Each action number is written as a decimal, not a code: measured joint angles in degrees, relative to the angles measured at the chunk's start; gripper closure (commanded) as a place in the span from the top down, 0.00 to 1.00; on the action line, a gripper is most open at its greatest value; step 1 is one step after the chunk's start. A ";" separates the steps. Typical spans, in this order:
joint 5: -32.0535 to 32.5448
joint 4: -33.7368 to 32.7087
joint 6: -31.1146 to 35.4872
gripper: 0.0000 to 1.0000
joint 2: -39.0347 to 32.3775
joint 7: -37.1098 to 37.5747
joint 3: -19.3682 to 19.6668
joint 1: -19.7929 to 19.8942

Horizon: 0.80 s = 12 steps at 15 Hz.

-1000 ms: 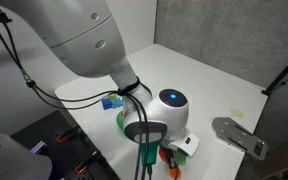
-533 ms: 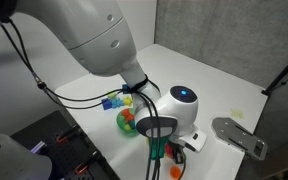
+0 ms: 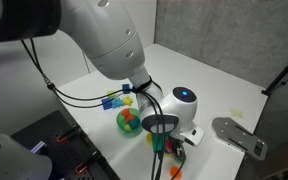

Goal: Pick up the red bowl and put in the blue stacked bowl

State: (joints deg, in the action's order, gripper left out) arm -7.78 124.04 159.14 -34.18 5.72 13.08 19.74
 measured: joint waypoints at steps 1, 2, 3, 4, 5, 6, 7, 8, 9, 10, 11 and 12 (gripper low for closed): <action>-0.18 -0.25 0.00 0.05 -0.37 0.00 -0.33 0.00; -0.33 -0.35 0.00 0.05 -0.59 0.00 -0.63 0.00; -0.54 -0.35 0.00 0.05 -0.73 0.00 -0.90 0.00; -0.65 -0.35 0.00 0.05 -0.84 0.00 -1.16 0.01; -0.69 -0.32 0.00 0.05 -0.92 0.00 -1.38 0.01; -0.69 -0.29 0.00 0.05 -1.02 0.00 -1.54 0.01; -0.69 -0.26 0.00 0.05 -1.15 0.00 -1.64 0.01; -0.69 -0.19 0.00 0.05 -1.32 0.00 -1.71 0.01; -0.69 -0.12 0.00 0.05 -1.49 0.00 -1.74 0.01; -0.69 -0.06 0.00 0.35 -1.70 0.00 -1.74 0.04; -0.69 0.03 0.00 0.37 -1.89 -0.04 -1.74 0.08; -0.69 0.14 0.00 0.43 -2.07 -0.08 -1.78 0.15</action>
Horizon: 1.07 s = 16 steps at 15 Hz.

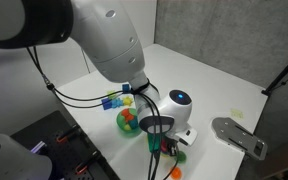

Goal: Pick up the red bowl and put in the blue stacked bowl

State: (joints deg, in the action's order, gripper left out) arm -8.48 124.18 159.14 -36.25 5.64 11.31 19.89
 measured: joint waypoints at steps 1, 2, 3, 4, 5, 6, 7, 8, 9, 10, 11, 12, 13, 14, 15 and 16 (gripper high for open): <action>0.00 0.16 0.00 0.51 -0.06 -0.11 -0.14 0.17; -0.01 0.29 0.00 0.58 -0.05 -0.32 -0.41 0.49; -0.13 0.40 -0.07 0.67 0.04 -0.68 -0.88 0.96; -0.40 0.51 -0.47 0.75 0.33 -1.46 -1.55 1.54; -0.64 0.62 -1.31 0.82 0.84 -2.21 -2.17 2.04; -0.87 0.82 -2.49 0.91 1.61 -3.09 -2.77 2.42; -1.10 1.24 -3.79 0.99 2.63 -4.16 -3.36 2.66; -1.11 1.92 -5.09 1.00 4.01 -5.34 -3.89 2.69; -1.12 2.77 -6.41 1.00 5.60 -6.62 -4.41 2.65; -1.12 3.76 -7.55 1.00 7.37 -7.84 -4.84 2.47; -1.11 4.74 -8.61 1.00 9.18 -8.95 -5.09 2.10; -1.08 5.81 -9.56 1.00 11.12 -10.04 -5.18 1.56; -0.92 6.80 -10.74 1.00 13.11 -10.77 -5.13 0.85; -0.35 7.68 -12.04 1.00 15.24 -11.07 -5.01 -0.08; 0.65 8.44 -13.40 1.00 17.34 -11.08 -4.73 -1.18; 1.89 9.10 -14.93 1.00 19.67 -11.07 -4.38 -2.43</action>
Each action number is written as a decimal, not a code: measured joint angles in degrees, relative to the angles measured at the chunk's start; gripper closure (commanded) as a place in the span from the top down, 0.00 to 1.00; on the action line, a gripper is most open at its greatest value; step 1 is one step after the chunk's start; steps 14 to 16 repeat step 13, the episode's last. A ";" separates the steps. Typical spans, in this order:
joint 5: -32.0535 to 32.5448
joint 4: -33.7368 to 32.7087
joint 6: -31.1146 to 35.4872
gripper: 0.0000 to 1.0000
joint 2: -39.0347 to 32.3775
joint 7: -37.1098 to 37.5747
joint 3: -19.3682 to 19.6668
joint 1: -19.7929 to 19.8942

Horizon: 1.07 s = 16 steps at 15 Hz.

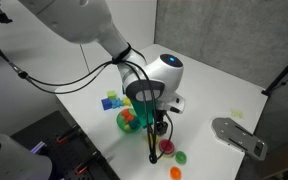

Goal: Pick up the red bowl and put in the blue stacked bowl

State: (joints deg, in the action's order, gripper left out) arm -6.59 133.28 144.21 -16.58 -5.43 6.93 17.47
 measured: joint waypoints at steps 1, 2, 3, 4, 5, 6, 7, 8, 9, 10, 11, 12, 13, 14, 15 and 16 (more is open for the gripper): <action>1.44 0.50 -1.80 1.00 2.23 0.12 0.35 -1.24; 3.09 0.74 -4.14 1.00 4.65 0.42 0.65 -2.50; 4.39 0.78 -6.68 1.00 6.83 0.58 0.78 -3.48; 5.57 0.77 -9.49 1.00 9.22 0.67 0.81 -4.41; 6.45 0.74 -12.33 1.00 11.60 0.68 0.79 -5.22; 6.86 0.68 -15.15 1.00 14.00 0.60 0.77 -5.89; 7.03 0.57 -17.84 1.00 16.31 0.48 0.74 -6.44; 7.20 0.45 -20.23 1.00 18.53 0.43 0.73 -6.87; 7.30 0.37 -22.29 1.00 20.55 0.37 0.73 -7.19; 7.42 0.35 -24.00 1.00 22.40 0.33 0.73 -7.42; 7.71 0.37 -25.39 1.00 23.94 0.33 0.73 -7.57; 8.23 0.40 -26.61 1.00 25.20 0.33 0.73 -7.64; 8.55 0.47 -27.43 1.00 26.09 0.33 0.73 -7.64; 8.55 0.47 -27.43 1.00 26.09 0.33 0.73 -7.64; 8.55 0.47 -27.43 1.00 26.09 0.33 0.73 -7.64; 8.55 0.47 -27.43 1.00 26.09 0.33 0.73 -7.64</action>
